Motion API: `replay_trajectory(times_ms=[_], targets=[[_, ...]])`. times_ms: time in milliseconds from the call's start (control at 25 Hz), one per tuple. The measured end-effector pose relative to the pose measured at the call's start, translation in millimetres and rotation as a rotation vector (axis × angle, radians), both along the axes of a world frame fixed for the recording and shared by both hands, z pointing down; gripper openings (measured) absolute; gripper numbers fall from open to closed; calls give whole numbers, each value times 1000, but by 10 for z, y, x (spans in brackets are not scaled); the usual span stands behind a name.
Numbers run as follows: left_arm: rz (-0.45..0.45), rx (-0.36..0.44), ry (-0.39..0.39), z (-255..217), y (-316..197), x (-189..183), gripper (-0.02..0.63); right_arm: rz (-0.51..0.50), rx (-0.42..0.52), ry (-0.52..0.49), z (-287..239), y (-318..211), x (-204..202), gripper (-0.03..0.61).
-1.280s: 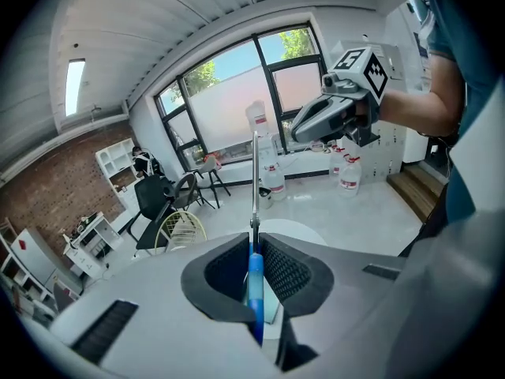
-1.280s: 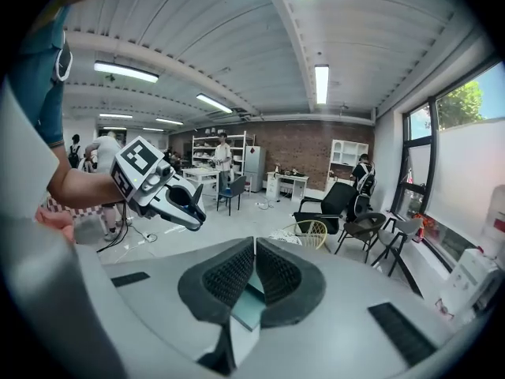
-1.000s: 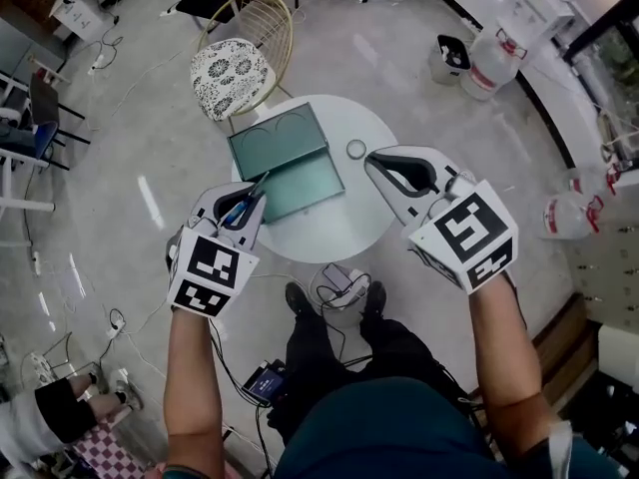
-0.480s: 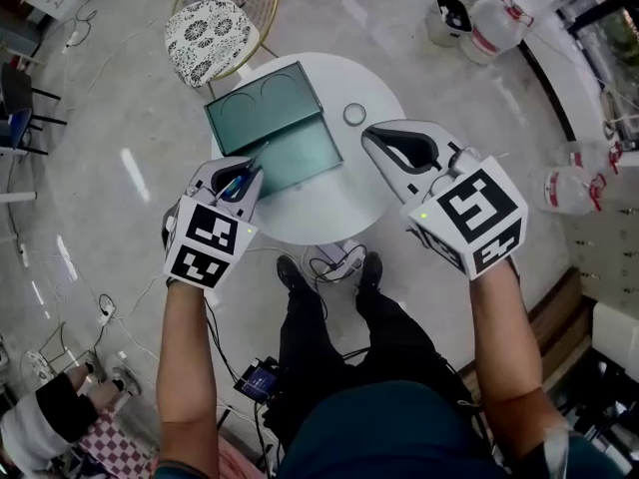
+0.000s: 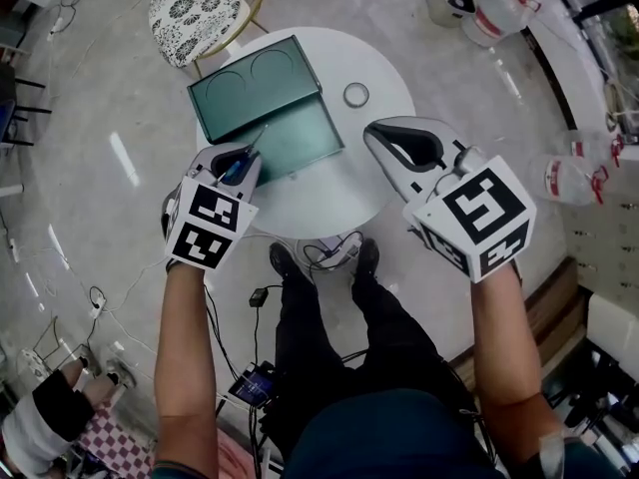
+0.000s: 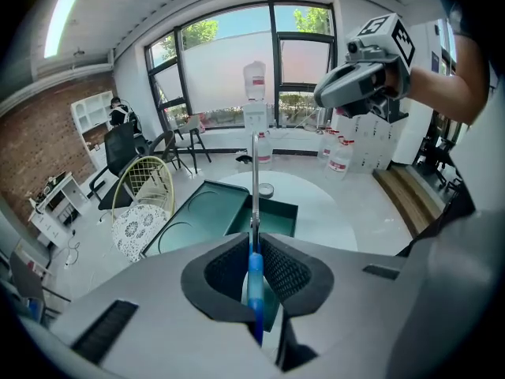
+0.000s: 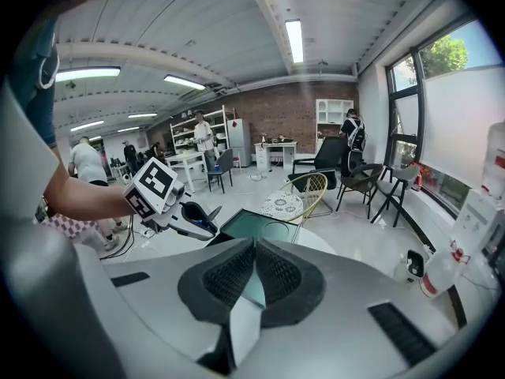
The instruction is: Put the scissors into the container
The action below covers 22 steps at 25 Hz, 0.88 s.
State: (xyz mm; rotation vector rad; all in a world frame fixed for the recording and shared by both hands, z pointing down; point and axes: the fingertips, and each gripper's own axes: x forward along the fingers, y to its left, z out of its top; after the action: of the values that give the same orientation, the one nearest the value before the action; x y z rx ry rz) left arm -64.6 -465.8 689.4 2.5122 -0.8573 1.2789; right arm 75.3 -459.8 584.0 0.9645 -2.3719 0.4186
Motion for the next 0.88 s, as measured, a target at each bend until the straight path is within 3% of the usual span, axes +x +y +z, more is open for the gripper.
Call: replay_trajectory(times_ms=[400,880], targets=[[-27,-52,-23,686,-134,-62,54,2,-49,10,493,-57,-48,38],[-27,-61,-60,1108,-196,-53,54,12,-80,11,787,-45,-71,38]])
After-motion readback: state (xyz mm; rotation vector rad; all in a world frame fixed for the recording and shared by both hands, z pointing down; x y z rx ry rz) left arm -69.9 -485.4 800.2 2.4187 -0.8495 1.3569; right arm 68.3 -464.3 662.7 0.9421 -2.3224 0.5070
